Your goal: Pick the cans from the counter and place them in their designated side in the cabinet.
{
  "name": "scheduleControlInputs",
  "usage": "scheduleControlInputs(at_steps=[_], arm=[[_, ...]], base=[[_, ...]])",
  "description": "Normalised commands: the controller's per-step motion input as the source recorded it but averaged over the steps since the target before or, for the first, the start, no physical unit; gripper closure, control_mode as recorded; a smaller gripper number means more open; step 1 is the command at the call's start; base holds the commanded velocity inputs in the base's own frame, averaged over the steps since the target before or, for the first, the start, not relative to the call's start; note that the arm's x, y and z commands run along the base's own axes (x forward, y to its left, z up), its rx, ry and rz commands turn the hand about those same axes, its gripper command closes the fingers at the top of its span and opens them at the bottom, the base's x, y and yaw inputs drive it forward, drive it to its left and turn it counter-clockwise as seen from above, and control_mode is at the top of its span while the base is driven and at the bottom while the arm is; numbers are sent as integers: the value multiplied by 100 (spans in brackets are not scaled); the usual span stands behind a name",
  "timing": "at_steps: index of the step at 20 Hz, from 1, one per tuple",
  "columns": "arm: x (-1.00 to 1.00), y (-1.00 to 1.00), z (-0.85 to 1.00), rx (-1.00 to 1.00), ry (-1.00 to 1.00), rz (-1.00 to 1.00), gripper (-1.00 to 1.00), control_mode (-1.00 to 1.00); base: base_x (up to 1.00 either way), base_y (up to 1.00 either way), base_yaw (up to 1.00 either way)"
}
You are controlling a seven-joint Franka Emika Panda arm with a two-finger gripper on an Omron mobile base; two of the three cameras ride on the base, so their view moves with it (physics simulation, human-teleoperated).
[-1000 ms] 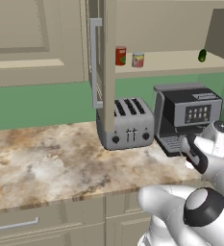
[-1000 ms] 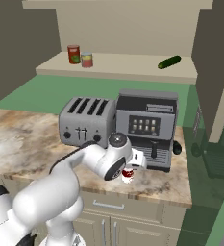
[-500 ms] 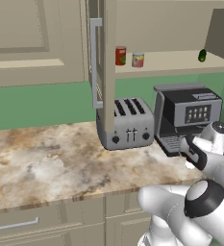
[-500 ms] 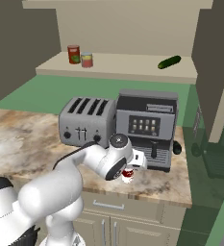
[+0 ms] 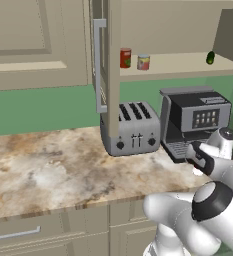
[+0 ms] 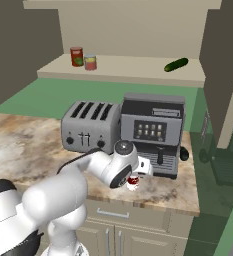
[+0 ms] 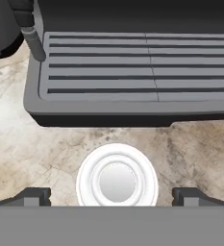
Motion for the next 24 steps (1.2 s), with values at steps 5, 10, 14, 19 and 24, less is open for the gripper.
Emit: scheduleControlInputs(at_steps=[5,10,14,19,24], arm=[[0,0,-8,0,0,0,-100,-100],[0,0,-8,0,0,0,-100,-100],[2,0,-7,0,0,0,-100,-100],[2,0,-6,0,0,0,100,-100],[1,-7,-4,0,0,0,100,-100]], base=[[0,0,0],[0,0,0],[0,0,0],[0,0,0],[0,0,0]])
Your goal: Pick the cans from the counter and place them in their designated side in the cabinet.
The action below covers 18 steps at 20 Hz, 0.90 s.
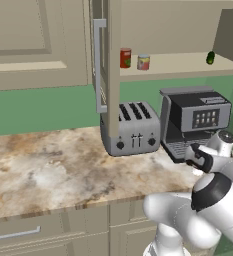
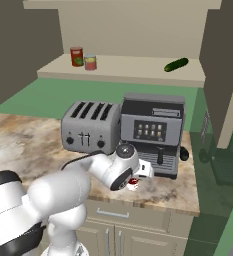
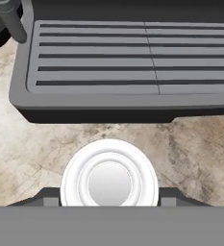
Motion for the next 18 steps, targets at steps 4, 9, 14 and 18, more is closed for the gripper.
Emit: scheduleControlInputs(at_steps=[4,9,14,18], arm=[[0,-16,1,0,0,-1,100,-100],[0,-9,16,1,-2,-1,100,-100],[-2,-6,31,3,-6,0,100,-100],[-9,-1,35,3,-9,0,100,-100]], base=[[0,0,0],[0,0,0],[0,0,0],[0,0,0]])
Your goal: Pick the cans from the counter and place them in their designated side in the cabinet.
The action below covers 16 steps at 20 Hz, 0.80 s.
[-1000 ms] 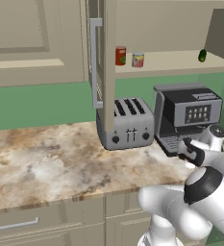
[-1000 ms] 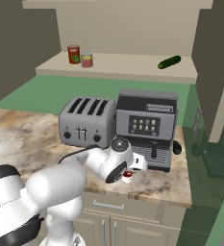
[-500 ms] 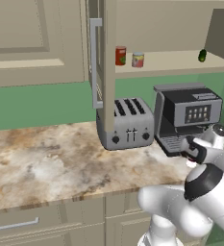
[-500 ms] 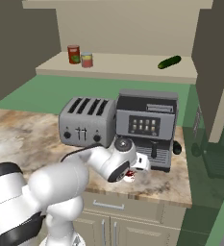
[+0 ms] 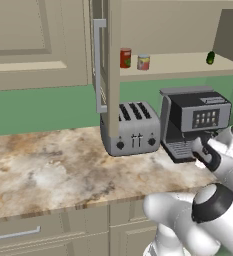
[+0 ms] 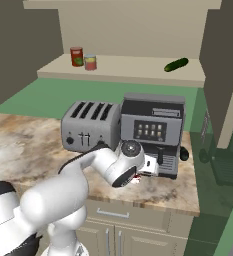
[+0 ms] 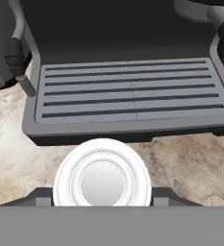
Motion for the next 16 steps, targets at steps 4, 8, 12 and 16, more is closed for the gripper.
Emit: scheduleControlInputs(at_steps=[4,8,12,16], arm=[[-13,0,34,3,-9,0,100,-100],[-24,0,30,2,-10,0,100,-100],[-26,0,28,1,-11,-1,100,-100],[-25,0,26,0,-11,-1,100,-100]], base=[[0,0,0],[0,0,0],[0,0,0],[0,0,0]])
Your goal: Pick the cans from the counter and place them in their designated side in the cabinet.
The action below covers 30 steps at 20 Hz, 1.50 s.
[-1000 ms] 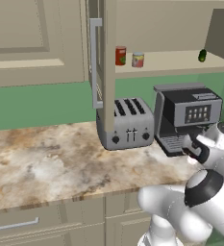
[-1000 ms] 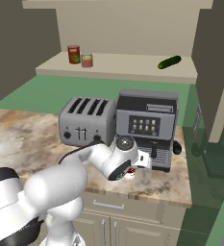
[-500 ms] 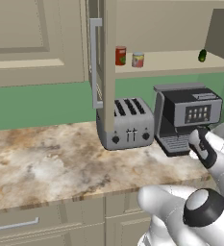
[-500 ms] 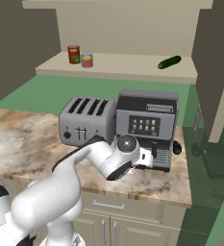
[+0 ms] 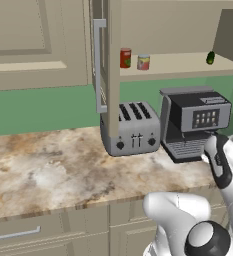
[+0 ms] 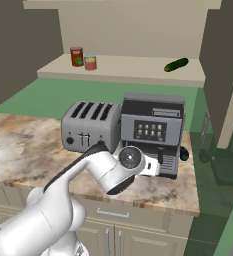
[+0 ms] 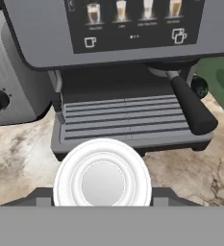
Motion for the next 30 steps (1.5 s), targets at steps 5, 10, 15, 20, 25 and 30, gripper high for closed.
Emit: scheduleControlInputs(at_steps=[5,10,15,20,25,30], arm=[[-22,0,34,0,-9,0,100,-100],[-21,0,33,0,-6,0,100,-100],[-26,0,14,0,3,0,100,-100],[-26,1,6,0,5,-1,100,-100],[-25,9,16,0,3,-1,100,-100],[-20,20,17,0,0,-1,100,-100]], base=[[0,0,0],[0,0,0],[0,0,0],[0,0,0],[0,0,0],[0,0,0]])
